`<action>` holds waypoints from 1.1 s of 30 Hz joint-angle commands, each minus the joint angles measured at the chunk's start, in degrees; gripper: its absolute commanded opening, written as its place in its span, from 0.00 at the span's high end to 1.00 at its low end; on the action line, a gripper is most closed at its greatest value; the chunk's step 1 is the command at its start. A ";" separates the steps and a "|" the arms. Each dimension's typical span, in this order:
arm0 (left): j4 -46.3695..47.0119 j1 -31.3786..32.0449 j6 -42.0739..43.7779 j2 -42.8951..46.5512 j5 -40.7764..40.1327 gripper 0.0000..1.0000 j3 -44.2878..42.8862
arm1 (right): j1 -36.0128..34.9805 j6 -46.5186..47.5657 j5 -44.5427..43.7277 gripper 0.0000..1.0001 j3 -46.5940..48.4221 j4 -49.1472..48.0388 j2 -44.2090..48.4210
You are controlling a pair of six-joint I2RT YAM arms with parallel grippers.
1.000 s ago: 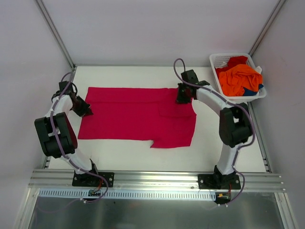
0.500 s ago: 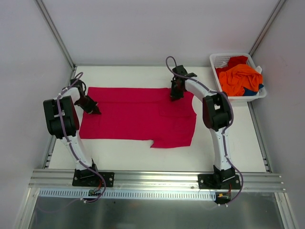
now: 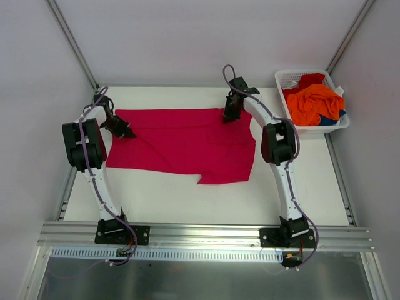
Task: Fold and stack the t-shirts
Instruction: Fold the flattened tshirt in 1/3 of the way
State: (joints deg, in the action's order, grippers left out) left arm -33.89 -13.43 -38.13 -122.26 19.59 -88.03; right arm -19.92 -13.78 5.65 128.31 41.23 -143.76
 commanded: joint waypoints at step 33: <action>-1.80 -9.85 8.42 31.54 0.27 0.26 11.72 | 4.89 1.92 12.90 0.03 -42.61 -18.81 50.57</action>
State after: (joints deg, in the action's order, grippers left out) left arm -33.43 -18.96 -29.98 -92.09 20.49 -82.19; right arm -14.92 -11.99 18.48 100.71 23.16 -97.60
